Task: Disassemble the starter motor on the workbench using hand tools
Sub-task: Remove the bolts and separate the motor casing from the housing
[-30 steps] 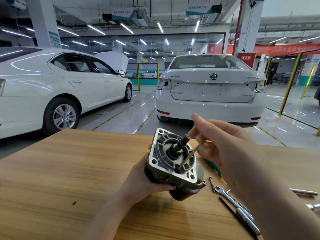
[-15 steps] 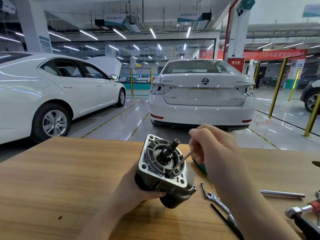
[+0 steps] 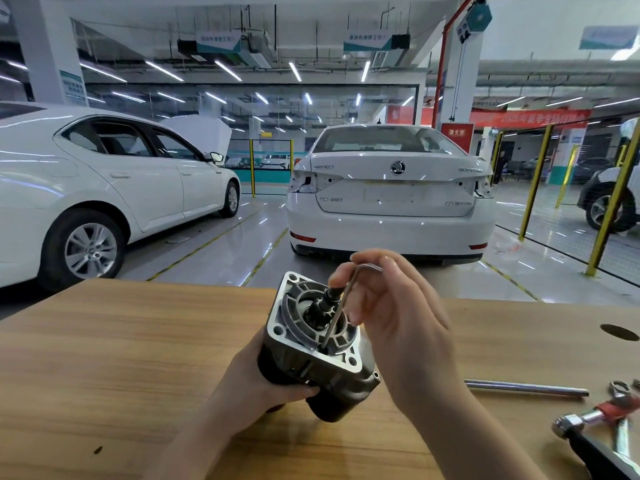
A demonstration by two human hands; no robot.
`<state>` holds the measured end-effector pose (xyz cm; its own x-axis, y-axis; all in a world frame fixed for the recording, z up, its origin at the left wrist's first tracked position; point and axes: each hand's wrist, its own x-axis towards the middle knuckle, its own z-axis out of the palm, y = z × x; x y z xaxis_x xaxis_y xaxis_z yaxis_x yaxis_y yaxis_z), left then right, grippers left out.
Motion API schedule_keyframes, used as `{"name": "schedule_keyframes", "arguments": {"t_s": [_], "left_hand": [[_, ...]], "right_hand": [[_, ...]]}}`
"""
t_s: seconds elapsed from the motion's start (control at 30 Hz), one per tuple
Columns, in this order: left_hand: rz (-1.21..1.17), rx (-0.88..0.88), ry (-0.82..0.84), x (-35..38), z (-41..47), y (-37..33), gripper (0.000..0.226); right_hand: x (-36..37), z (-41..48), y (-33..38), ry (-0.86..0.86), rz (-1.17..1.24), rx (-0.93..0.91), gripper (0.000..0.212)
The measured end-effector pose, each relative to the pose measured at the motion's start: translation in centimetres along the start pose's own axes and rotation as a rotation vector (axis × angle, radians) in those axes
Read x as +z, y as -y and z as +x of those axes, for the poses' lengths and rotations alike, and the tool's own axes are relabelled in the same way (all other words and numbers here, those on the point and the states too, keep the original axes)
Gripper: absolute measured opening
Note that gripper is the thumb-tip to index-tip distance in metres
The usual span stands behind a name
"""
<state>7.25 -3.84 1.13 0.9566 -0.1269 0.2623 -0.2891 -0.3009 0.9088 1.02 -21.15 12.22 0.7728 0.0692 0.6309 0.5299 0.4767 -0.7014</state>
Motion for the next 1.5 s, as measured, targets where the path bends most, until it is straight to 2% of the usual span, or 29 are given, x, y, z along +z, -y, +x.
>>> {"name": "schedule_keyframes", "arguments": {"t_s": [0.07,0.2,0.37,0.5,0.63,0.7,0.77,0.9,1.03,1.1,1.17,1.23,1.37,1.5], "left_hand": [[0.005,0.014,-0.001,0.0,0.0,0.1,0.074],[0.026,0.059,-0.008,0.0,0.0,0.2,0.072],[0.025,0.073,0.030,-0.2,-0.1,0.8,0.078],[0.046,0.092,0.026,-0.2,0.0,0.9,0.076],[0.052,0.086,0.028,-0.2,0.0,0.9,0.077],[0.046,0.087,0.028,-0.2,0.0,0.8,0.077],[0.035,0.096,0.024,-0.2,0.0,0.8,0.077],[0.026,0.110,0.060,-0.3,-0.3,0.7,0.081],[0.017,0.124,0.043,-0.2,-0.3,0.4,0.075],[0.023,0.122,0.037,-0.2,-0.3,0.2,0.071],[0.024,0.109,0.044,-0.2,-0.2,0.1,0.073],[0.019,0.086,0.020,-0.1,0.0,0.0,0.072],[0.008,0.049,0.002,0.0,0.4,0.1,0.072],[0.018,0.019,-0.007,-0.1,0.4,0.4,0.074]], "right_hand": [[-0.1,0.3,0.1,-0.013,0.094,0.068,0.034],[-0.2,0.4,-0.2,-0.156,0.129,0.194,0.040],[0.3,-0.2,-0.4,-0.226,-0.059,0.088,0.029],[0.9,-0.8,-0.5,-0.288,-0.185,-0.017,0.034],[0.8,-0.8,-1.1,-0.269,-0.277,-0.113,0.026],[0.5,-0.8,-1.2,-0.220,-0.341,-0.137,0.014],[0.3,-0.6,-0.8,-0.067,-0.393,-0.130,0.020],[-0.9,0.1,1.7,0.352,-0.398,0.116,0.025],[-1.6,0.3,2.7,0.435,-0.151,0.298,0.022],[-1.5,0.2,2.5,0.452,-0.073,0.320,0.022],[-1.3,0.1,2.6,0.482,-0.101,0.306,0.022],[-0.9,0.0,2.9,0.460,-0.184,0.265,0.027],[-0.5,0.0,2.6,0.240,-0.242,0.200,0.036],[-0.5,-0.3,1.7,0.162,-0.328,0.144,0.021]]}}
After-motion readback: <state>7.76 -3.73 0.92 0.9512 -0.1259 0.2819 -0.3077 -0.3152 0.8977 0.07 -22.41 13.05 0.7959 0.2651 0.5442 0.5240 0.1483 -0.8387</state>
